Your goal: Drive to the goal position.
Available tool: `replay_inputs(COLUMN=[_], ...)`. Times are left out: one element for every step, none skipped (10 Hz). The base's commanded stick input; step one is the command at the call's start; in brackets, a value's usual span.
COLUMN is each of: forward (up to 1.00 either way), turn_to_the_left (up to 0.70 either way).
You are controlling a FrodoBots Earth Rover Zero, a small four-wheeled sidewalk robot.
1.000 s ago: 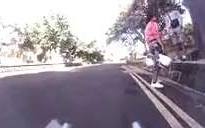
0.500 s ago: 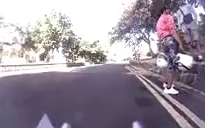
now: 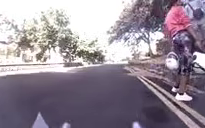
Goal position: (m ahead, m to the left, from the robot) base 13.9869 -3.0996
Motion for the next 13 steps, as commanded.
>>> replay_inputs(forward=[0.98,0.98,0.98,0.98,0.98,0.98,0.98,0.98,0.98,0.98,0.98,0.98,0.98], turn_to_the_left=[-0.11,-0.02,-0.04,-0.02,0.00,-0.24,-0.11,-0.07,-0.17,-0.27,0.00,0.00,0.00])
